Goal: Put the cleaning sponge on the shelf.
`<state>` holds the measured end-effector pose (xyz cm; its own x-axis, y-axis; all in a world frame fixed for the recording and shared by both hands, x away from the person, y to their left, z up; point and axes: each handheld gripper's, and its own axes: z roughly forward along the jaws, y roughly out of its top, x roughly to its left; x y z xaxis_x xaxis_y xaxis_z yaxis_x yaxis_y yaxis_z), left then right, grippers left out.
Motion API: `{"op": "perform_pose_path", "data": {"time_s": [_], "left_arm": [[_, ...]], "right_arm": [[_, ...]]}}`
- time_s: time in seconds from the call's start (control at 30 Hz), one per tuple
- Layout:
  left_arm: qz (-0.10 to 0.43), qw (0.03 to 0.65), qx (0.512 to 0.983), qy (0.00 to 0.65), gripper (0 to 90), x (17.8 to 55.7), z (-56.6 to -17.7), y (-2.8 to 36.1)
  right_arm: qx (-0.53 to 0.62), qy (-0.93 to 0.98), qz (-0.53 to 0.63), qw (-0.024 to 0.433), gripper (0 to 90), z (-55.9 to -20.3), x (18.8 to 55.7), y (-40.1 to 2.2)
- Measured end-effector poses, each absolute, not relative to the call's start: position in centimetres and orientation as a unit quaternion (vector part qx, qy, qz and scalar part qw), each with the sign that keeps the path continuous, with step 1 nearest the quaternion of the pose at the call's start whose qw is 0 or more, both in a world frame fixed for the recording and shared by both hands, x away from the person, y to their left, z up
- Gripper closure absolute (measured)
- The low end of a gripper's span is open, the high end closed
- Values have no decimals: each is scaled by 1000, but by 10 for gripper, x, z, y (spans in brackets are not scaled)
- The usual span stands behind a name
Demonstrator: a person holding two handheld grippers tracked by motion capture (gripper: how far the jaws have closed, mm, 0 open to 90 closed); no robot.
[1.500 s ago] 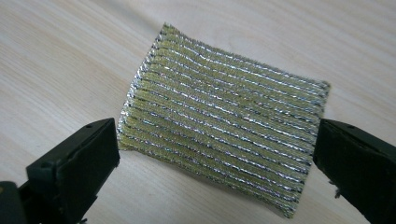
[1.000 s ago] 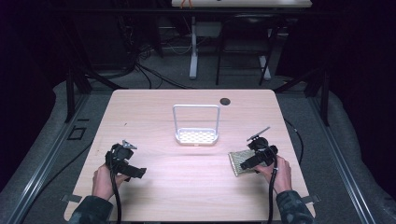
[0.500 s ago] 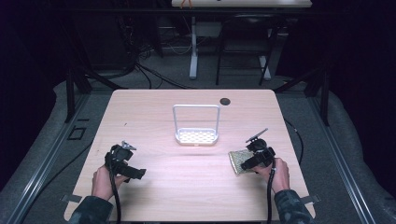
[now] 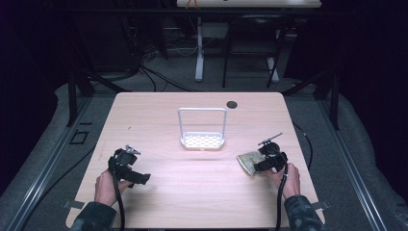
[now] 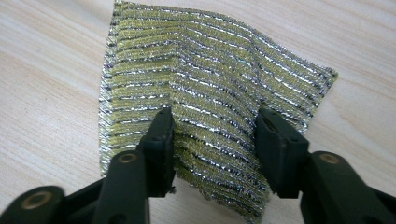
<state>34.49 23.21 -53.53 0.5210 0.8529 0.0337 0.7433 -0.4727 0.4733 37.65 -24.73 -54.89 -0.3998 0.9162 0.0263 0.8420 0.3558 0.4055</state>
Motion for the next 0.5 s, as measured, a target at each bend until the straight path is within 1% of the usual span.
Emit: {"op": "perform_pose_path", "data": {"time_s": [0.07,0.1,0.17,0.5], "left_arm": [[134,205,848,470,0,345,-536,232],[133,204,849,469,0,346,-536,232],[132,202,850,467,0,347,-536,232],[132,202,851,466,0,346,-536,232]], "right_arm": [[536,817,184,107,574,-549,376,-247],[536,817,184,107,574,-549,376,-247],[533,818,187,110,602,-548,376,-247],[519,822,205,113,615,-538,371,-242]]}}
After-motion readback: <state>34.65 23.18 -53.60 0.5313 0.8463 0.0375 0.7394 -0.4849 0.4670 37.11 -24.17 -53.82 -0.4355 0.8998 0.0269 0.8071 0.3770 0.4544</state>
